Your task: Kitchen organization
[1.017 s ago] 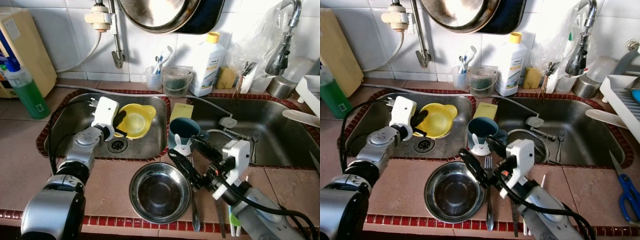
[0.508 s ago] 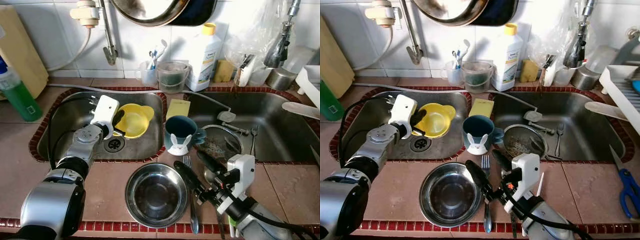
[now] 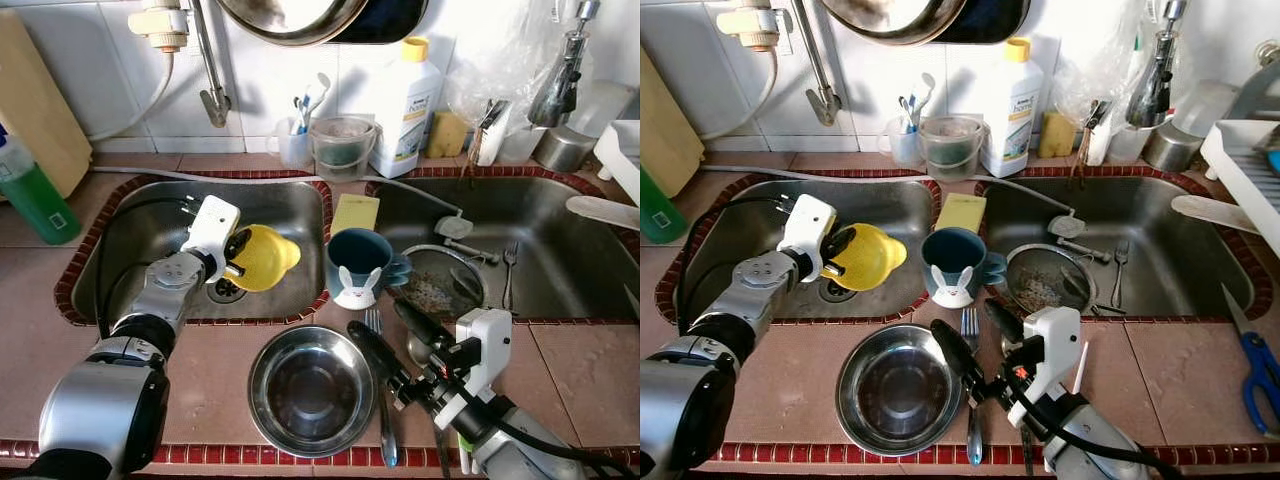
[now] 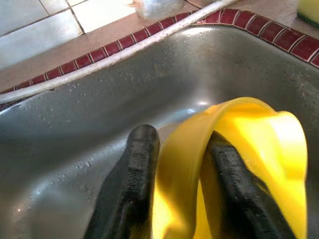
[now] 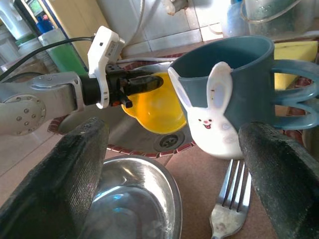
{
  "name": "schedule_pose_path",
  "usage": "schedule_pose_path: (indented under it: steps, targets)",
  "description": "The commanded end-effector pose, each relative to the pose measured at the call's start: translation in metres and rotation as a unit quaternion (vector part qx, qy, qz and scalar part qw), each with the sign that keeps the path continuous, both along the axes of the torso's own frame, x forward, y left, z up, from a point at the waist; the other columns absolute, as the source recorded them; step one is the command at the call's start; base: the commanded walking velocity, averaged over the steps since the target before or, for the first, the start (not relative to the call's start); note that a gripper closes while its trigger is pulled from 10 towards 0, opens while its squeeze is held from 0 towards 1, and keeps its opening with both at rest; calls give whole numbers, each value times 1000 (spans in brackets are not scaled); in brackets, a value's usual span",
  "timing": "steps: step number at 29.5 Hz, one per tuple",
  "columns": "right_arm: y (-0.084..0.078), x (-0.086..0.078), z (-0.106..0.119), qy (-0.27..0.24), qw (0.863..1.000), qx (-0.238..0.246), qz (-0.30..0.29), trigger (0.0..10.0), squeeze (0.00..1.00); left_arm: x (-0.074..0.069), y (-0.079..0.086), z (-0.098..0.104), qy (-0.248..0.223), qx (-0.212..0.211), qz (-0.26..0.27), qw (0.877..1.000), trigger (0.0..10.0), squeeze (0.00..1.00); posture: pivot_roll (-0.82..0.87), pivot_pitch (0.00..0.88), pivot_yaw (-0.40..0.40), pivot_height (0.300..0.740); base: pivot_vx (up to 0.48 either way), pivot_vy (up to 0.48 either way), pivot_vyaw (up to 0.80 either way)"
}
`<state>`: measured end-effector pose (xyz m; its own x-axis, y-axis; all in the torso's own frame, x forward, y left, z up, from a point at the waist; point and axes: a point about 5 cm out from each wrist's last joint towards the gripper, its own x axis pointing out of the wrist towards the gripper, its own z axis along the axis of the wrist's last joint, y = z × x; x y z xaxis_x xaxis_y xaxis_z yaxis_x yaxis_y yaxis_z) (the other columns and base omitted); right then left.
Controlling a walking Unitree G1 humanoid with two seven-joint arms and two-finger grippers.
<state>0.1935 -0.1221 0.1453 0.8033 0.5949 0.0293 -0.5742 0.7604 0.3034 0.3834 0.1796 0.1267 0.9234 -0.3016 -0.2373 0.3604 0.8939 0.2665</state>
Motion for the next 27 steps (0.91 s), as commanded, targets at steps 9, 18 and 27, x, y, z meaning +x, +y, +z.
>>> schedule_pose_path:
  steps: [9,18,27]
  targets:
    - [1,-2,5,-7,1000,7,1,10000,0,2,10,8,1,-6,2,1000,10000,1000,-166,100,70,740,0,0,0]
    - [-1,2,7,-14,1000,7,-10,10000,0,5,21,20,-19,-39,21,999,10000,1000,-156,89,69,740,0,0,0]
    - [-6,16,8,-26,999,7,-32,10000,0,-2,32,20,-47,-83,11,995,10000,0,-123,73,49,740,0,0,0]
